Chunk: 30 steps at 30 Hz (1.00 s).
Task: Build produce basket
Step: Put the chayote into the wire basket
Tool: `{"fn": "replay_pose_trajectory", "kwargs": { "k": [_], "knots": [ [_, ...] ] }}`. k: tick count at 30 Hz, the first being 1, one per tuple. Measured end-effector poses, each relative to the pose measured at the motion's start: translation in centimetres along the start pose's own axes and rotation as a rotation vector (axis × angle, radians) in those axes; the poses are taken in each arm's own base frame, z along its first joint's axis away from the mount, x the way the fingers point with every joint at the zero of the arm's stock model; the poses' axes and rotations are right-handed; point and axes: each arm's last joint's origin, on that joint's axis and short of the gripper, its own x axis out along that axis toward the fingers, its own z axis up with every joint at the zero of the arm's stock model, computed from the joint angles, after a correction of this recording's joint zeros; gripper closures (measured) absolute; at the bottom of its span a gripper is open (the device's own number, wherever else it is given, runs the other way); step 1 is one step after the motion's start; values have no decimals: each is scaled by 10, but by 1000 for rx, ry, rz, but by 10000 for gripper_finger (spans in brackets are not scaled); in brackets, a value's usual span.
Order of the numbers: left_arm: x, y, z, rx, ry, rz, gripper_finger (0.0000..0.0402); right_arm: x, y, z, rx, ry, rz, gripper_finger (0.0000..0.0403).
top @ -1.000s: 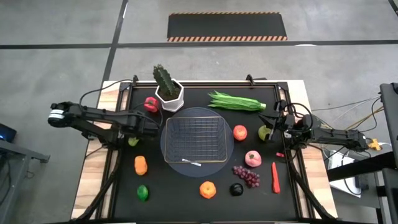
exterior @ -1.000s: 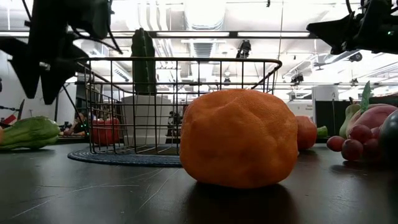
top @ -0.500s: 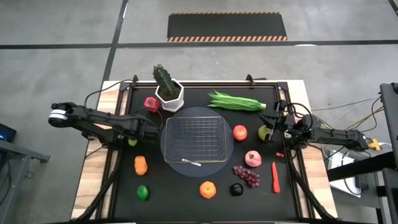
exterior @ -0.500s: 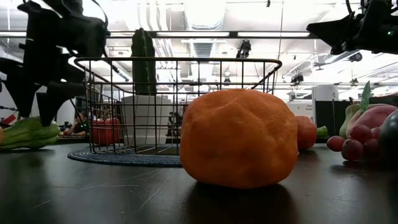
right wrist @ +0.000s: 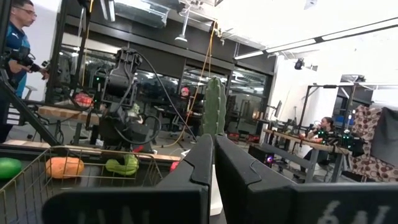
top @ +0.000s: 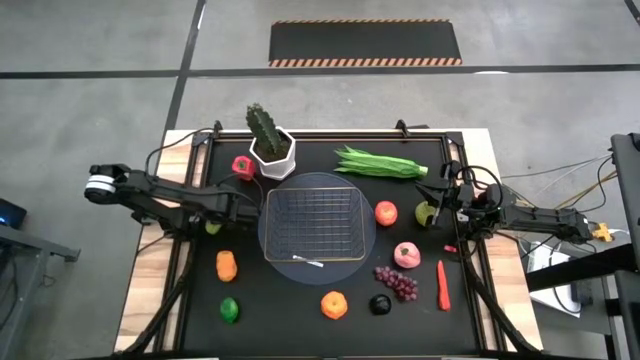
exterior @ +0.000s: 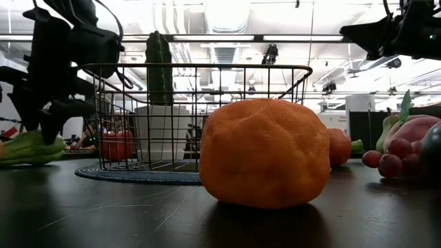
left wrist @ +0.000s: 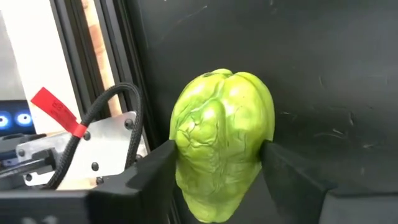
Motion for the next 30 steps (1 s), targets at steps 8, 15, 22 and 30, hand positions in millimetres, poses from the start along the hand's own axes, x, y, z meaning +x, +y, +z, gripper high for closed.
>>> {"fn": "replay_pose_trajectory", "kwargs": {
  "k": [8, 15, 22, 30],
  "knots": [
    [0, -3, 1, 7, 2, 27, 256, 0, 0, 0, 1, 0, 0, 394],
    [-27, 4, 8, 14, -12, 58, 259, 0, 0, 0, 0, 1, 0, 394],
    [-78, 9, 24, 58, -76, 13, 260, 0, 0, 0, 1, 1, 0, 394],
    [-150, -5, 50, 222, -252, -167, 260, 0, 0, 0, 2, 2, 0, 394]
  ]
}}
